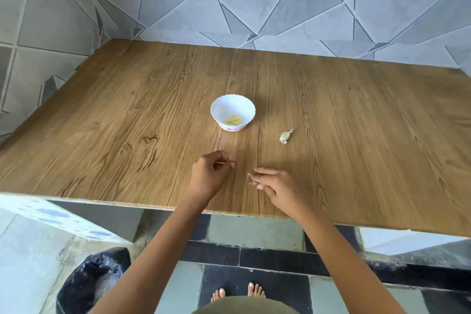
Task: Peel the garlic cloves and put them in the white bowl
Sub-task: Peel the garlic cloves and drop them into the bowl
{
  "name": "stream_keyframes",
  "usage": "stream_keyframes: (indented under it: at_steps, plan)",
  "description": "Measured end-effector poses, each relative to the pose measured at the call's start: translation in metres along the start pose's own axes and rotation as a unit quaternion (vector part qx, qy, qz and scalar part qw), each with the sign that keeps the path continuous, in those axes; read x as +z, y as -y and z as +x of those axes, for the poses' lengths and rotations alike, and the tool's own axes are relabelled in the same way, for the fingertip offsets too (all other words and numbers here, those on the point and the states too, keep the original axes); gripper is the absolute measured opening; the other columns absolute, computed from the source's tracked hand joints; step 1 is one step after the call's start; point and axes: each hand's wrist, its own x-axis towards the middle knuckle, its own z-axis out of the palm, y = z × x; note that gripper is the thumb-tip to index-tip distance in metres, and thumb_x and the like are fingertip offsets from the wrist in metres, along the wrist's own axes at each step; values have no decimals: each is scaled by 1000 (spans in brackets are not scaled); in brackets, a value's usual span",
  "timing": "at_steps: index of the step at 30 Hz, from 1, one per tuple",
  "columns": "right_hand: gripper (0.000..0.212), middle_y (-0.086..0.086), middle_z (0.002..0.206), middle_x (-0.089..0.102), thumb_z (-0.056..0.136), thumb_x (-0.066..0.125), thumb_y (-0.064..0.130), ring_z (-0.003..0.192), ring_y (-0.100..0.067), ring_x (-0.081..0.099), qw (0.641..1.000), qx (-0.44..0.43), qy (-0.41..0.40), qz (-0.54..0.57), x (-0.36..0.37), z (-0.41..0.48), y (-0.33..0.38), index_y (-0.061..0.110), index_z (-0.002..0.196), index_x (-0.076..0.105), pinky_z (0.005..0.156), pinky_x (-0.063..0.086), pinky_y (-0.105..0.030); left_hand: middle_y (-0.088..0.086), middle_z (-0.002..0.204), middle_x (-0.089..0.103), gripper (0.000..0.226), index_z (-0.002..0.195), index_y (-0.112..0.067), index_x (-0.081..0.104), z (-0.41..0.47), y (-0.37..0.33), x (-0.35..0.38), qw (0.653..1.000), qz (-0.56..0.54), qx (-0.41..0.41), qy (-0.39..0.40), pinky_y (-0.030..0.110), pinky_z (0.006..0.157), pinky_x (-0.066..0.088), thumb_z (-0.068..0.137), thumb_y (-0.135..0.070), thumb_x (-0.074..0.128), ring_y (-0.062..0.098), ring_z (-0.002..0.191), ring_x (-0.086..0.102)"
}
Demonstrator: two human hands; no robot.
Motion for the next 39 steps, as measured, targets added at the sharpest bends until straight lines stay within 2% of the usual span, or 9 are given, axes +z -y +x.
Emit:
stream_keyframes:
  at_steps: [10,17,20,23,26,29,31,34,39]
  plan:
    - [26,-8,111,66,86,59,-5,92,-16,65,999,-33,-20,34,7,17,10,1,109,68,86,39,-8,-14,83,69,18,86,-21,72,2,4,-4,1000,-19,-18,-8,33,75,53,84,-5,64,3,67,59]
    - [18,-4,76,54,80,59,-11,58,-18,54,998,-26,-18,-53,13,28,19,5,80,66,49,45,-28,-5,78,69,24,82,-25,70,3,3,-5,997,-54,-46,0,36,76,54,84,-2,63,13,70,60]
    - [19,-4,84,57,81,54,-11,68,-15,54,996,-14,-4,-89,13,32,22,6,84,60,58,45,-26,3,76,64,18,86,-14,70,1,-3,-7,985,-145,-94,1,26,70,51,87,1,59,10,67,56]
    - [15,2,82,64,86,54,-6,73,-9,58,996,38,-46,69,1,34,22,6,84,63,66,43,-19,7,81,62,16,88,-7,67,-3,-11,-6,944,-292,-153,1,22,73,51,92,-1,53,13,73,58]
    - [12,11,73,62,86,59,-2,65,-2,56,984,12,-91,154,-16,37,34,8,83,67,62,45,-16,9,77,66,20,88,-3,63,-1,-19,6,861,-442,-252,11,26,72,54,97,-10,46,17,74,63]
    - [25,0,86,68,78,55,-11,75,-15,62,993,-49,-69,88,-12,41,52,6,89,71,67,51,-26,5,62,60,26,84,-5,58,3,-28,15,772,-540,-334,16,22,53,50,99,-17,39,12,51,57]
    - [31,-7,93,70,73,55,-14,81,-25,65,995,-70,-63,10,-1,41,54,5,91,71,64,55,-32,8,69,65,36,87,-1,61,5,-30,17,737,-573,-356,38,21,57,52,100,-20,34,13,55,61]
    - [15,-6,81,68,73,64,-3,66,-26,66,992,-63,-105,-23,6,38,51,8,81,70,50,54,-33,12,76,68,44,85,2,64,6,-30,16,727,-581,-363,52,24,68,52,101,-22,30,18,68,64]
    - [9,-3,82,67,77,59,14,64,-20,64,987,-51,-151,1,1,41,50,9,73,64,50,54,-32,6,52,59,38,74,-2,57,4,-33,14,706,-600,-375,20,18,45,50,101,-17,35,14,44,59]
